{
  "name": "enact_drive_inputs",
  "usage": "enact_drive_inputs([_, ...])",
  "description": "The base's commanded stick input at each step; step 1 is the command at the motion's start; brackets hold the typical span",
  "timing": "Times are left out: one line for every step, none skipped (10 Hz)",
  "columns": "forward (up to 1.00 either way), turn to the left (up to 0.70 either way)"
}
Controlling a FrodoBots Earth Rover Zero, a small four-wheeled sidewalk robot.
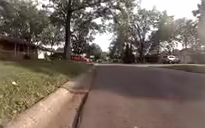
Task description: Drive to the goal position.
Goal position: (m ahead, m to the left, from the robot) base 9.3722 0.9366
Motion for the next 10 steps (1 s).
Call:
enact_drive_inputs([1.00,0.00])
enact_drive_inputs([1.00,0.00])
enact_drive_inputs([1.00,0.00])
enact_drive_inputs([1.00,-0.09])
enact_drive_inputs([1.00,-0.19])
enact_drive_inputs([1.00,-0.29])
enact_drive_inputs([1.00,-0.29])
enact_drive_inputs([1.00,-0.13])
enact_drive_inputs([1.00,-0.02])
enact_drive_inputs([1.00,0.00])
